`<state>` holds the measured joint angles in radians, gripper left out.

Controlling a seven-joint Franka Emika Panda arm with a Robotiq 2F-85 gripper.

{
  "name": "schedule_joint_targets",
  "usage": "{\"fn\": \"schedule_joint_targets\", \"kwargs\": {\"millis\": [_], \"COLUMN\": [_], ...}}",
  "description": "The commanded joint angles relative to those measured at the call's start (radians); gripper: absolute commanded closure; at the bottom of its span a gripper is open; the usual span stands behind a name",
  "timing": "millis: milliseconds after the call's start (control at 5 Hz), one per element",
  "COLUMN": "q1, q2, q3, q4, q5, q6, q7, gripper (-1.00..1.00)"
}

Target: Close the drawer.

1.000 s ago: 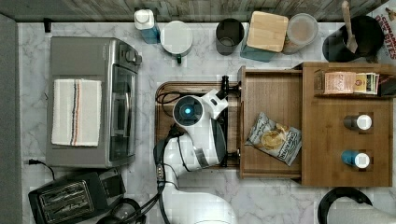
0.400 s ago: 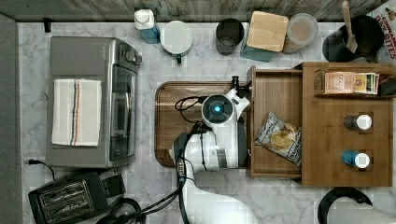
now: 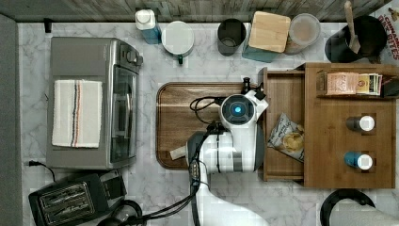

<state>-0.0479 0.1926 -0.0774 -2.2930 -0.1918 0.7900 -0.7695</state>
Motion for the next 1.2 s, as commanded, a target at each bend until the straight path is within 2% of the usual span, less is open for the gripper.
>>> {"fn": "schedule_joint_targets", "kwargs": {"millis": [200, 400, 600, 800, 1200], "q1": [-0.26, -0.278, -0.34, -0.314, -0.323], "q2": [0.065, 0.094, 0.117, 0.128, 0.127], "q3": [-0.128, -0.154, -0.146, -0.185, -0.176], "q4": [0.177, 0.241, 0.222, 0.228, 0.228], "q5": [0.198, 0.167, 0.171, 0.012, 0.006], "q6": [0.18, 0.127, 0.279, 0.337, 0.336], "q7": [-0.436, -0.437, -0.511, -0.372, -0.368], "gripper": [1.0, 1.0, 1.0, 1.0, 1.0]}}
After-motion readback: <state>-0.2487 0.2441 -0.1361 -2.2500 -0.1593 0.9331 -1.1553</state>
